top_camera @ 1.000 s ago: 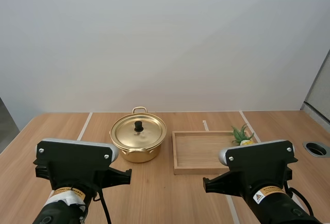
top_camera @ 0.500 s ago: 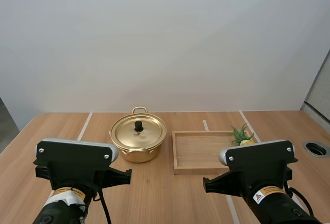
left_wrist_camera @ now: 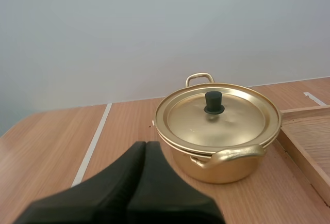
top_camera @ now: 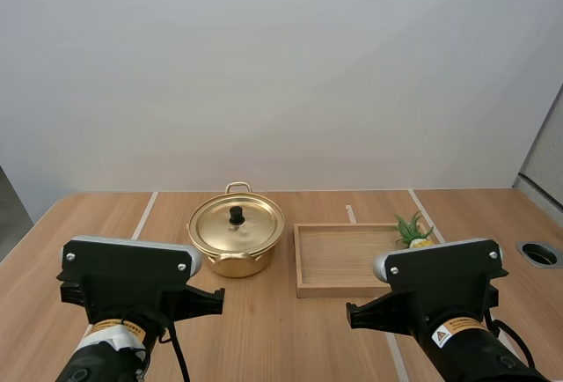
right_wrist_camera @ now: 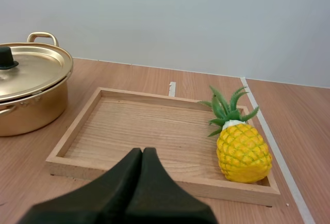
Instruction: Open the pot, put the pineapple inside, and close it
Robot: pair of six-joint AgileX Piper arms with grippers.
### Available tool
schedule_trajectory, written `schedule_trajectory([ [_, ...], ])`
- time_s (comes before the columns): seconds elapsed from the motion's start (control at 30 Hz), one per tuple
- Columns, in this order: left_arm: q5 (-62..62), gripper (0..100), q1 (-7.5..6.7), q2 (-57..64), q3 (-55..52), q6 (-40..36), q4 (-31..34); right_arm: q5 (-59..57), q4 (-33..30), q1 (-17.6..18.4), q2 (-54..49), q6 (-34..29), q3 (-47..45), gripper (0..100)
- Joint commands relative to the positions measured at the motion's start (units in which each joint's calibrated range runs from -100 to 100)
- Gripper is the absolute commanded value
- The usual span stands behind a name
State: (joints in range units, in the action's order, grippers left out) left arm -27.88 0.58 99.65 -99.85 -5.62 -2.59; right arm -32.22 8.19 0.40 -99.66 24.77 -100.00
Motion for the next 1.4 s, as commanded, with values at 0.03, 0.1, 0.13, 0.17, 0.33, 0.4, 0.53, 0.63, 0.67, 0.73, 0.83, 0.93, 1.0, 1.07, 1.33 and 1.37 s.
schedule_trajectory([
  [0.03,0.59,0,-0.2,0.35,-0.15,-0.6,0.02,1.13,0.11,-0.14,-0.34,0.15,0.0,0],
  [0.1,0.59,0,-0.2,0.35,-0.15,-0.6,0.02,1.13,0.11,-0.14,-0.34,0.15,0.0,0],
  [0.13,0.59,0,-0.2,0.35,-0.15,-0.6,0.02,1.13,0.11,-0.14,-0.34,0.15,0.0,0],
  [0.17,0.59,0,-0.2,0.35,-0.15,-0.6,0.02,1.13,0.11,-0.14,-0.34,0.15,0.0,0],
  [0.33,0.59,0,-0.2,0.35,-0.15,-0.6,0.02,1.13,0.11,-0.14,-0.34,0.15,0.0,0],
  [0.4,0.59,0,-0.2,0.35,-0.15,-0.6,0.02,1.13,0.11,-0.14,-0.34,0.15,0.0,0],
  [0.53,0.59,0,-0.2,0.35,-0.15,-0.6,0.02,1.13,0.11,-0.14,-0.34,0.15,0.0,0],
  [0.63,0.59,0,-0.2,0.35,-0.15,-0.6,0.02,1.13,0.11,-0.14,-0.34,0.15,0.0,0],
  [0.67,0.59,0,-0.2,0.35,-0.15,-0.6,0.02,1.13,0.11,-0.14,-0.34,0.15,0.0,0],
  [0.73,0.59,0,-0.2,0.35,-0.15,-0.6,0.02,1.13,0.11,-0.14,-0.34,0.15,0.0,0],
  [0.83,0.59,0,-0.2,0.35,-0.15,-0.6,0.02,1.13,0.11,-0.14,-0.34,0.15,0.0,0],
  [0.93,0.59,0,-0.2,0.35,-0.15,-0.6,0.02,1.13,0.11,-0.14,-0.34,0.15,0.0,0],
  [1.0,0.59,0,-0.2,0.35,-0.15,-0.6,0.02,1.13,0.11,-0.14,-0.34,0.15,0.0,0],
  [1.07,0.59,0,-0.2,0.35,-0.15,-0.6,0.02,1.13,0.11,-0.14,-0.34,0.15,0.0,0],
  [1.33,0.59,0,-0.19,0.35,-0.15,-0.6,-0.19,1.11,1.47,-0.14,-0.34,0.15,0.0,0],
  [1.37,0.59,0,-0.19,0.35,-0.15,-0.6,-0.19,1.11,1.47,-0.14,-0.34,0.15,0.0,0],
])
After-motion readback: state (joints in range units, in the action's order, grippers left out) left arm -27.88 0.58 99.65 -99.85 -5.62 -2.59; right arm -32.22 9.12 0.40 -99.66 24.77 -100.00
